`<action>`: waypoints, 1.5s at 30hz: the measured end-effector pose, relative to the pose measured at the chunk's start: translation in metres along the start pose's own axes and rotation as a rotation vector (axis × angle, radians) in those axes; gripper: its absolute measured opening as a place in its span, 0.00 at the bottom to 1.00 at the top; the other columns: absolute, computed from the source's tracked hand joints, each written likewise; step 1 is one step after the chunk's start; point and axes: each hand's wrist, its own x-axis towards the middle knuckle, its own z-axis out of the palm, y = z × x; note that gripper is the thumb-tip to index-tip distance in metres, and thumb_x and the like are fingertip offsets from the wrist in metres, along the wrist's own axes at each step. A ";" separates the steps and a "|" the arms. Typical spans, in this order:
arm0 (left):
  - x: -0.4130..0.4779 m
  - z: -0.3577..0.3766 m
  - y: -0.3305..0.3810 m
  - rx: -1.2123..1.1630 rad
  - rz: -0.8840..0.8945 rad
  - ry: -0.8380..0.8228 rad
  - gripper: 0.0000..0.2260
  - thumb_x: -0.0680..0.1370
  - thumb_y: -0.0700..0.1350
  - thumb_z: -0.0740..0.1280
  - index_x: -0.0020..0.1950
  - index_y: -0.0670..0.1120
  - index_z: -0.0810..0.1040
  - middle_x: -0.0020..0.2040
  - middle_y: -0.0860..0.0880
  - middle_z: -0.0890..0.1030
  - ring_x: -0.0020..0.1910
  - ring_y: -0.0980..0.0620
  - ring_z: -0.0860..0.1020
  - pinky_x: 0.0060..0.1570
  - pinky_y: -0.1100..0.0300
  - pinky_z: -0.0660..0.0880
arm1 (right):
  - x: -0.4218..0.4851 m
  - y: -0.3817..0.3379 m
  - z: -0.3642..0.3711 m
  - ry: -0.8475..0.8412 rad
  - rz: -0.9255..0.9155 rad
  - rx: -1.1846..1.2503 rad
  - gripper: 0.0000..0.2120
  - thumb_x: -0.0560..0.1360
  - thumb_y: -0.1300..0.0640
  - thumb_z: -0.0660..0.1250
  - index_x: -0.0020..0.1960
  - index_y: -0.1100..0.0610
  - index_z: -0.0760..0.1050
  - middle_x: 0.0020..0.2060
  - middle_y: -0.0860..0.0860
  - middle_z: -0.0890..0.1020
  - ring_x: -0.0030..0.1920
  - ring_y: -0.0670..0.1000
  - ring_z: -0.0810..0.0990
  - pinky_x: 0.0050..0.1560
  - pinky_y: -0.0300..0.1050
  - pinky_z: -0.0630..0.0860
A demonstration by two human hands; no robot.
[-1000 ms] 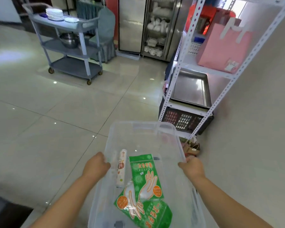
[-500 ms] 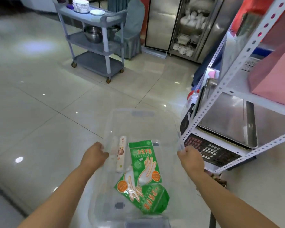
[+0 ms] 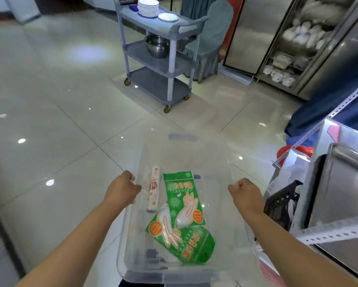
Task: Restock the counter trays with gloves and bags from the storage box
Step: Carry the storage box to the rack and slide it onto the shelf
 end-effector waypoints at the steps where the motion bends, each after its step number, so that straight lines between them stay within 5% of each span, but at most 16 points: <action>1: 0.030 -0.007 0.006 0.006 0.005 -0.014 0.08 0.72 0.41 0.65 0.50 0.44 0.70 0.36 0.45 0.79 0.28 0.47 0.79 0.34 0.57 0.75 | 0.020 -0.014 0.009 0.009 0.021 -0.005 0.05 0.72 0.55 0.64 0.42 0.57 0.73 0.37 0.52 0.78 0.37 0.52 0.76 0.31 0.40 0.64; 12: 0.241 -0.038 0.115 0.121 0.138 -0.129 0.10 0.72 0.41 0.67 0.50 0.46 0.70 0.36 0.47 0.79 0.31 0.48 0.80 0.33 0.60 0.75 | 0.164 -0.104 0.032 0.071 0.209 0.094 0.08 0.73 0.55 0.64 0.47 0.59 0.75 0.41 0.52 0.79 0.42 0.53 0.77 0.40 0.43 0.68; 23: 0.407 0.038 0.296 0.190 0.242 -0.244 0.11 0.72 0.39 0.68 0.52 0.42 0.70 0.42 0.41 0.79 0.37 0.41 0.81 0.43 0.48 0.81 | 0.368 -0.087 0.014 0.147 0.339 0.122 0.08 0.74 0.55 0.65 0.47 0.60 0.74 0.40 0.53 0.79 0.40 0.53 0.77 0.42 0.44 0.72; 30: 0.495 0.093 0.418 0.255 0.285 -0.315 0.12 0.71 0.41 0.69 0.51 0.45 0.70 0.41 0.44 0.79 0.36 0.46 0.80 0.42 0.50 0.81 | 0.489 -0.067 -0.021 0.196 0.417 0.121 0.09 0.75 0.53 0.65 0.48 0.59 0.75 0.40 0.52 0.79 0.41 0.51 0.77 0.46 0.44 0.73; 35: 0.557 0.142 0.501 0.311 0.406 -0.341 0.09 0.70 0.41 0.68 0.47 0.45 0.71 0.38 0.44 0.80 0.34 0.46 0.81 0.41 0.51 0.80 | 0.562 -0.044 -0.037 0.259 0.505 0.158 0.10 0.74 0.52 0.65 0.48 0.59 0.76 0.41 0.52 0.80 0.43 0.54 0.79 0.45 0.44 0.73; 39: 0.605 0.188 0.567 0.346 0.503 -0.436 0.07 0.69 0.41 0.68 0.43 0.45 0.71 0.36 0.45 0.79 0.31 0.47 0.80 0.35 0.57 0.76 | 0.611 -0.027 -0.042 0.323 0.637 0.178 0.07 0.73 0.53 0.66 0.46 0.56 0.74 0.38 0.50 0.78 0.35 0.49 0.76 0.39 0.40 0.70; 42: 0.639 0.226 0.620 0.381 0.552 -0.523 0.07 0.69 0.41 0.68 0.42 0.45 0.71 0.37 0.44 0.79 0.34 0.46 0.80 0.39 0.52 0.79 | 0.644 -0.019 -0.046 0.384 0.770 0.211 0.09 0.72 0.53 0.67 0.36 0.53 0.69 0.30 0.47 0.75 0.29 0.45 0.73 0.30 0.38 0.68; 45: 0.668 0.266 0.669 0.470 0.643 -0.594 0.07 0.70 0.43 0.68 0.42 0.46 0.71 0.38 0.45 0.78 0.36 0.45 0.80 0.40 0.52 0.78 | 0.669 -0.010 -0.050 0.425 0.890 0.256 0.09 0.72 0.53 0.67 0.37 0.52 0.68 0.31 0.47 0.74 0.31 0.47 0.75 0.33 0.40 0.70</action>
